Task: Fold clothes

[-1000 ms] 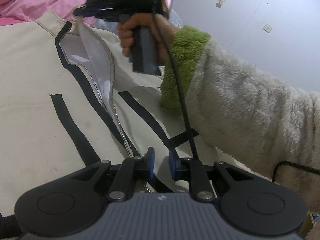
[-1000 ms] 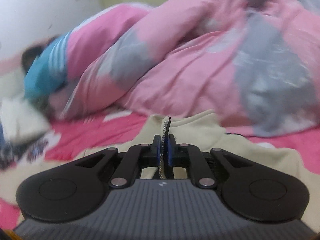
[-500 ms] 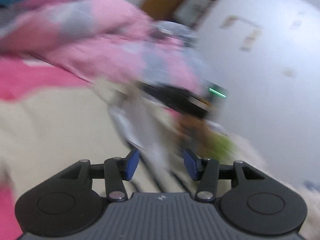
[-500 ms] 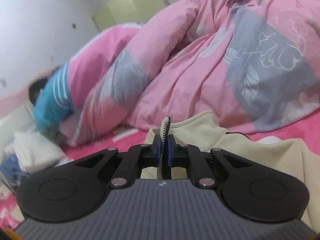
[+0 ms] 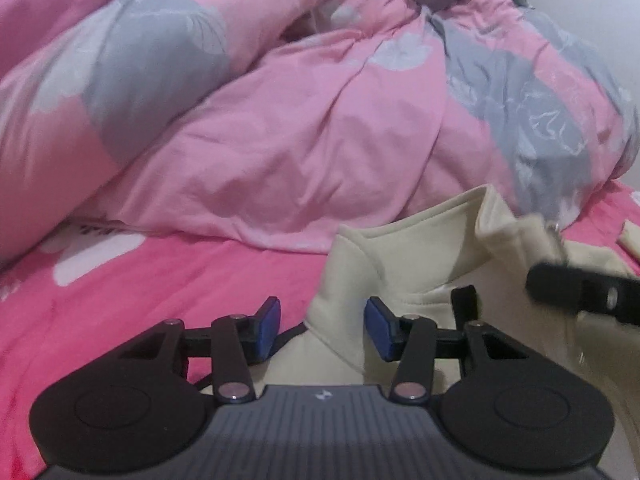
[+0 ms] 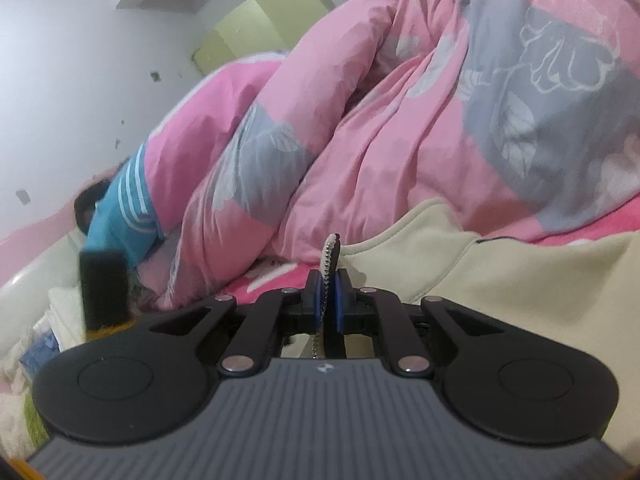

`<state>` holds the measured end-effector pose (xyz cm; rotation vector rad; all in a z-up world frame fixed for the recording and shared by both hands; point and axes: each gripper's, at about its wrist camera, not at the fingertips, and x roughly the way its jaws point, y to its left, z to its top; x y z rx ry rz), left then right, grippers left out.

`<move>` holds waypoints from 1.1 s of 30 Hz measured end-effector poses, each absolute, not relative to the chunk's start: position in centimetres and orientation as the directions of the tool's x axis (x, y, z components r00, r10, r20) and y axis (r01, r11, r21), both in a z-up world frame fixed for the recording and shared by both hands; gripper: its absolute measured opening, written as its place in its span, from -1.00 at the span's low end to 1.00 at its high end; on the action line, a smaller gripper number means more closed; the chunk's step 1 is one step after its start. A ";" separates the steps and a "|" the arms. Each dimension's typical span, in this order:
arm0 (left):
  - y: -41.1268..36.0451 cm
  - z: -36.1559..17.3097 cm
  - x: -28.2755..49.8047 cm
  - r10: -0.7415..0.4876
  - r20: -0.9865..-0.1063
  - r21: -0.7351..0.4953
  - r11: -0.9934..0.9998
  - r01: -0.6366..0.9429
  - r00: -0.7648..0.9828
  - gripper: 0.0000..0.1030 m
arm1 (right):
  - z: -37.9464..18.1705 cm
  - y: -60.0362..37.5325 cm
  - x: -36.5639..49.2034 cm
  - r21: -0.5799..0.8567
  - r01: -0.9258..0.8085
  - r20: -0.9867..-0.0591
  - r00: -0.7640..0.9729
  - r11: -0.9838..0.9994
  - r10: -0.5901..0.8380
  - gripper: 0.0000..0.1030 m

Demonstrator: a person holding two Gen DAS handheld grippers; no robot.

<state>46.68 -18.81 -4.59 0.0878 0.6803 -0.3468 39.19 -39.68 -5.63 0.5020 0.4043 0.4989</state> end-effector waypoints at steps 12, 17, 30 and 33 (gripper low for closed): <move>-15.5 -5.1 47.3 -0.409 -0.579 -0.276 0.913 0.302 0.705 0.02 | -8.0 -36.3 43.2 0.474 -0.311 -0.443 0.724 0.824 0.529 -0.74; -15.7 -4.1 46.1 -0.444 -0.560 -0.272 0.896 0.351 0.700 0.03 | -6.2 -37.8 42.1 0.557 -0.319 -0.372 0.730 0.767 0.573 0.05; -19.8 -5.1 43.8 -0.364 -0.594 -0.013 0.896 0.444 0.717 0.05 | -0.8 -42.4 30.7 0.563 -0.249 -0.477 0.681 0.788 0.556 -0.13; -20.1 -5.3 43.7 -0.349 -0.580 0.019 0.898 0.440 0.736 0.05 | -2.0 -39.4 29.2 0.419 -0.301 -0.575 0.643 0.857 0.507 -0.13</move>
